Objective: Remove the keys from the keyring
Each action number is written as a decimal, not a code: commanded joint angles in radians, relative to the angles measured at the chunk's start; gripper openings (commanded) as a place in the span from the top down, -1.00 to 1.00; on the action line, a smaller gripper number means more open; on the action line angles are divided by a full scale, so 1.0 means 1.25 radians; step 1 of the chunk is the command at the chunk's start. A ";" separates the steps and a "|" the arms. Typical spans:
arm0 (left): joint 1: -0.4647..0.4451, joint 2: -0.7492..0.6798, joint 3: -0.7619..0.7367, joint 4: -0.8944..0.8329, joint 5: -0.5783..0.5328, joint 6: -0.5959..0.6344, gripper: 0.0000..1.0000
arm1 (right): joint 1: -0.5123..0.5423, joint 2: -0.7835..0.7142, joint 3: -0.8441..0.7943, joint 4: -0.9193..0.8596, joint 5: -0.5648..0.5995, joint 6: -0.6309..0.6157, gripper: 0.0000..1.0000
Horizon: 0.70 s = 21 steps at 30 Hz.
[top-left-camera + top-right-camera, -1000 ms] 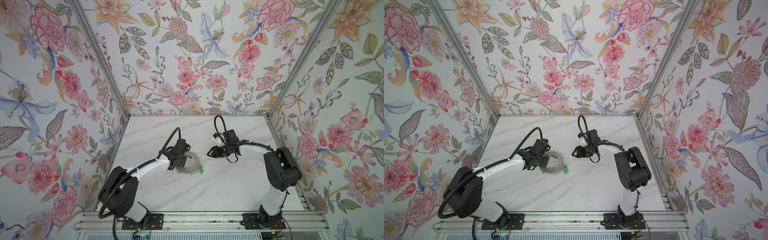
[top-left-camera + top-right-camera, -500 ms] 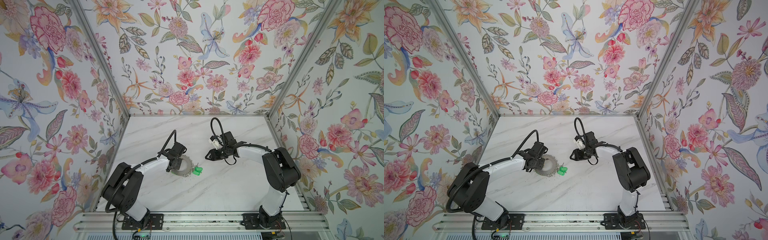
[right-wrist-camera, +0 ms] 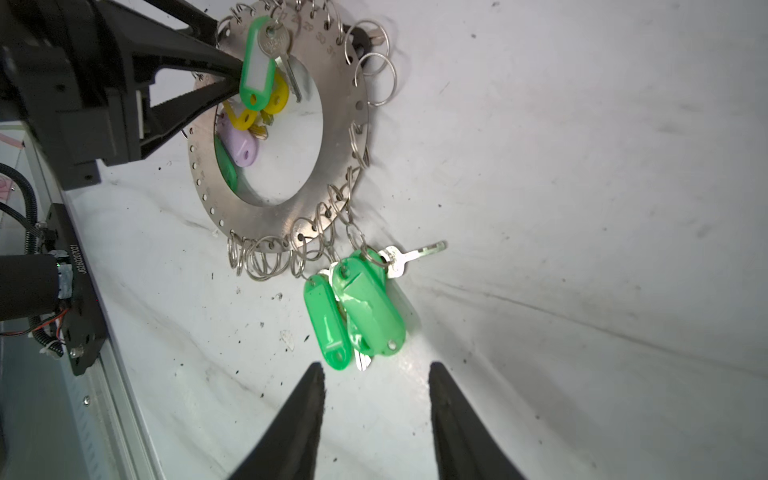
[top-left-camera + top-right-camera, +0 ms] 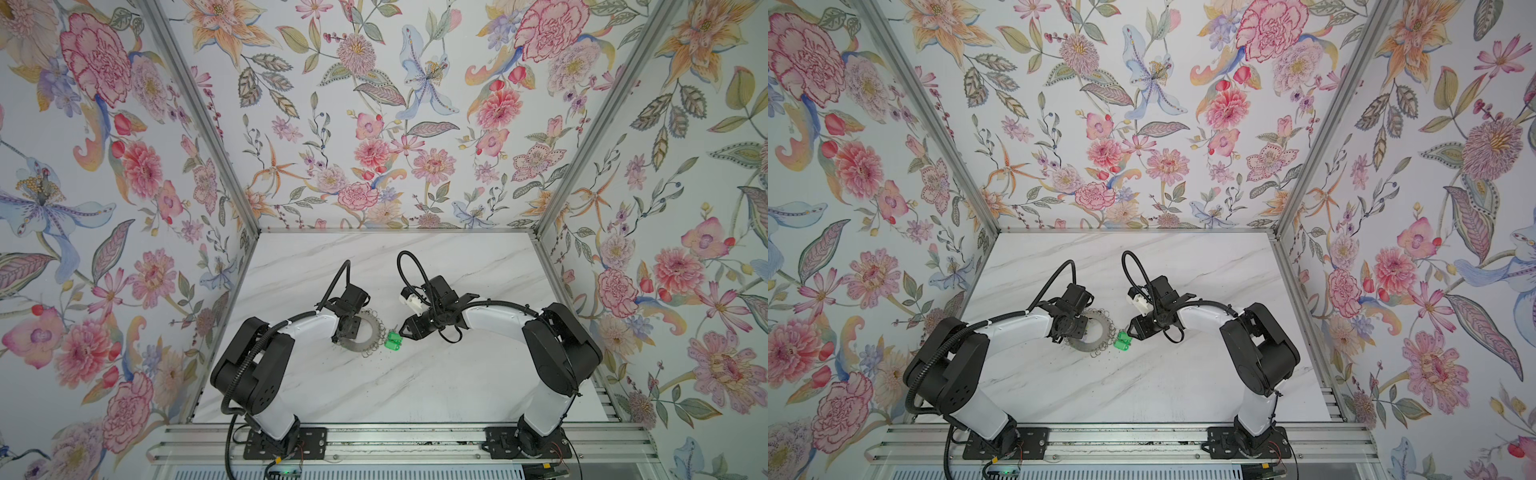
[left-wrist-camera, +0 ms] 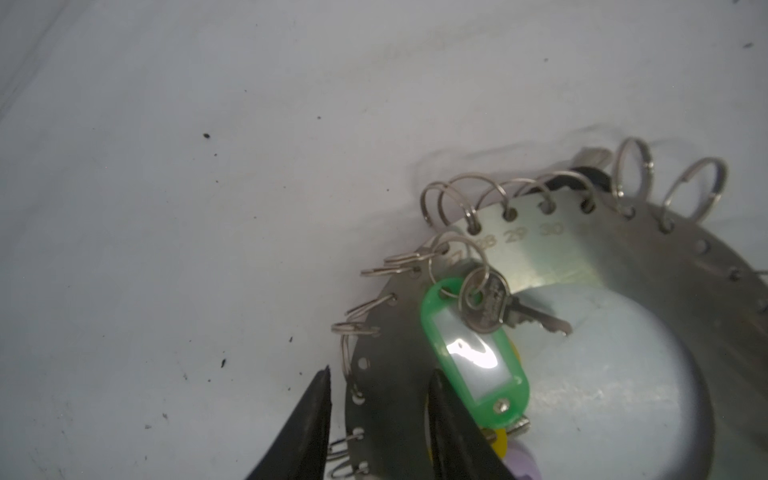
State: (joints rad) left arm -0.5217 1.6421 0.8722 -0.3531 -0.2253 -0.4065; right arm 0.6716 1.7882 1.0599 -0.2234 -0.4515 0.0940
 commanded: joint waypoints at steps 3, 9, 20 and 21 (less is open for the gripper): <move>0.005 -0.037 -0.020 0.023 -0.027 0.007 -0.09 | 0.041 0.046 0.080 -0.047 0.038 -0.055 0.14; 0.005 -0.121 -0.049 0.059 -0.033 0.015 -0.29 | 0.055 0.090 0.105 -0.074 0.082 -0.071 0.14; 0.004 -0.226 -0.111 0.154 -0.032 0.044 -0.33 | 0.096 0.136 0.127 -0.109 0.136 -0.086 0.14; 0.004 -0.229 -0.111 0.152 -0.034 0.044 -0.33 | 0.095 0.141 0.130 -0.114 0.143 -0.088 0.14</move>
State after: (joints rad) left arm -0.5217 1.3804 0.7521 -0.1921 -0.2440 -0.3733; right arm 0.7811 1.9362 1.2064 -0.3126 -0.3042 0.0105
